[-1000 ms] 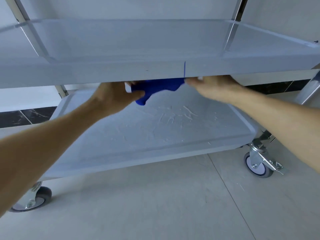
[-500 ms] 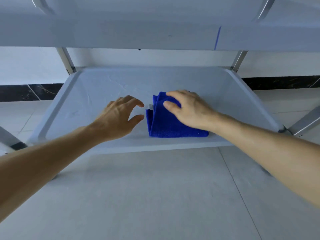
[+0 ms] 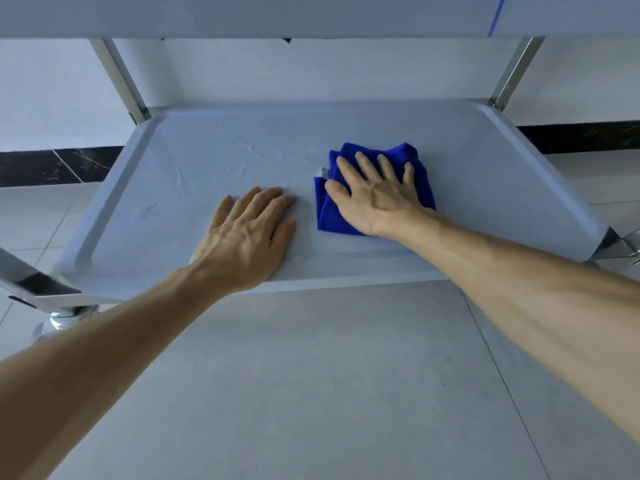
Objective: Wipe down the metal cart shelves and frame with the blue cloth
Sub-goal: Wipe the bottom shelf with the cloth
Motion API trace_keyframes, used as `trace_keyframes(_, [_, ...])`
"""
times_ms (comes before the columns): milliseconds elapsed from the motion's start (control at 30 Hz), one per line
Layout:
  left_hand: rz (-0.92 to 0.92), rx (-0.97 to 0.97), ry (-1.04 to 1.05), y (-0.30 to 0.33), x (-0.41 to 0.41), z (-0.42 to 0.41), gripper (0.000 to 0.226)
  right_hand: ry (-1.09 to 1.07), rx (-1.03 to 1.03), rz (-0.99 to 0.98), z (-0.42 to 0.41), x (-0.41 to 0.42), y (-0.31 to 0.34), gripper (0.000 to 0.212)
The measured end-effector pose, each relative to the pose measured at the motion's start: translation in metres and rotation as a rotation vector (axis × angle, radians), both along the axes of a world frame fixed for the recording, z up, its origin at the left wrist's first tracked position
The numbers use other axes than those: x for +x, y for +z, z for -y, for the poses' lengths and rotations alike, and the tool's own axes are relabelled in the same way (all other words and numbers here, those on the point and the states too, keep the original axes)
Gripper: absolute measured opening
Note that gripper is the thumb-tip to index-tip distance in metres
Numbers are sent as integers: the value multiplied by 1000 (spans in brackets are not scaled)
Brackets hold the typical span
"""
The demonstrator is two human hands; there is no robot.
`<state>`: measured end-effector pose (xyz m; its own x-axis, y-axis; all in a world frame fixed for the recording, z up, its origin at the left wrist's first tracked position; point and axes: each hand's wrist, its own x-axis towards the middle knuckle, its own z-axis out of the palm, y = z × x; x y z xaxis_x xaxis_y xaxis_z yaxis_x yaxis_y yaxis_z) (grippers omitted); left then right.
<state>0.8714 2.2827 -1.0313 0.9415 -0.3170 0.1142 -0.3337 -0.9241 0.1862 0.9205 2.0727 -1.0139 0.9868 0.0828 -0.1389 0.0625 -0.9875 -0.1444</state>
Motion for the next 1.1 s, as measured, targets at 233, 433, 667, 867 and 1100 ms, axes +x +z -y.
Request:
trace_keyframes(233, [42,-16,-19,-5,0,-7,60,343,-10,107,22,-92,5,69])
trace_keyframes(433, [39,-49,-15,-4,3,-3,57,-28,-25,100,137,-69,9,75])
trace_keyframes(667, [36,-43,23,-4,16,13,57,-211,-43,35,68,-31,3,65])
trace_keyframes(867, [22,-51,6,-5,15,6,59,263,25,139,25,-90,-1,60])
trace_keyframes(1100, [25,-75,13,-3,16,9,58,-62,-35,147,171,-65,5,76])
